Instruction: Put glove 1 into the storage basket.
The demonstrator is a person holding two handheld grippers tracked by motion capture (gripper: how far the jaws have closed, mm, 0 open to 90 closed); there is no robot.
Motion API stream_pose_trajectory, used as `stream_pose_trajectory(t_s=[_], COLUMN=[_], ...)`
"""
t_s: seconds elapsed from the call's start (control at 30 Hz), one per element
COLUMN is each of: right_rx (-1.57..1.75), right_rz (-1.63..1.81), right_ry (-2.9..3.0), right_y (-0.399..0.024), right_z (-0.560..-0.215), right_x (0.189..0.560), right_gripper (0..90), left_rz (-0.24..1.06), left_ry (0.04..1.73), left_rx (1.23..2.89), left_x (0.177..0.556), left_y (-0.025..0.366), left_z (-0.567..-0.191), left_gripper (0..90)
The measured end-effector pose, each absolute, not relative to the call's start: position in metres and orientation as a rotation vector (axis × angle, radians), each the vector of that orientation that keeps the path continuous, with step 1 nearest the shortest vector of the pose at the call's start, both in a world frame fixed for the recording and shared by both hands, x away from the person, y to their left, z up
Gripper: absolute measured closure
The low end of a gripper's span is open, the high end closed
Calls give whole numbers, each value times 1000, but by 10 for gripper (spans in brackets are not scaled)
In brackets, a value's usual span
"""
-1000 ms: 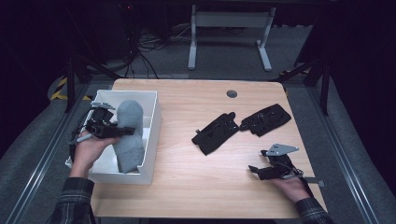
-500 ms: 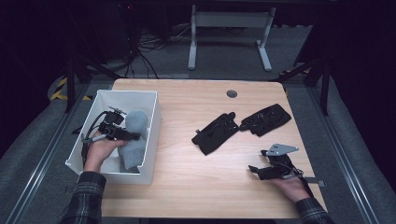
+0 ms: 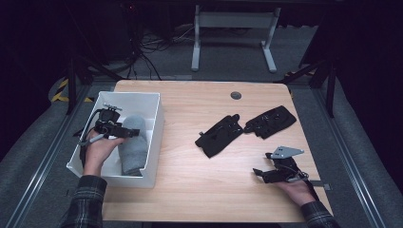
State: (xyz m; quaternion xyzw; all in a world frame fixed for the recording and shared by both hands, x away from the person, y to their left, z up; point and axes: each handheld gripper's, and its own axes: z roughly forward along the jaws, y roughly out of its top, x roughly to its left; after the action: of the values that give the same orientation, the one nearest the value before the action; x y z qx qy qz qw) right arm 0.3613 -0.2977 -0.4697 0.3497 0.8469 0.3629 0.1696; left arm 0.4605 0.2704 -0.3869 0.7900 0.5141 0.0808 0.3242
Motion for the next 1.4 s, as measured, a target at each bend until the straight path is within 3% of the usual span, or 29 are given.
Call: stream_pose_trajectory(t_s=[0.17, 0.6, 1.1, 1.4], right_rx=[995, 995, 999, 1000], right_rz=[1031, 1031, 1028, 1025], right_ry=[2407, 2407, 2405, 2404], right_y=[-298, -298, -298, -298], right_z=[-470, -470, -470, -470], right_x=[361, 361, 361, 361], right_gripper=[160, 160, 153, 153], left_rz=[244, 224, 218, 215], left_ry=[1305, 1105, 919, 849], left_rx=[2055, 2043, 2100, 2131], left_x=[454, 432, 399, 387], left_y=[263, 212, 128, 91], left_z=[-362, -316, -305, -322], left_gripper=[74, 45, 37, 45])
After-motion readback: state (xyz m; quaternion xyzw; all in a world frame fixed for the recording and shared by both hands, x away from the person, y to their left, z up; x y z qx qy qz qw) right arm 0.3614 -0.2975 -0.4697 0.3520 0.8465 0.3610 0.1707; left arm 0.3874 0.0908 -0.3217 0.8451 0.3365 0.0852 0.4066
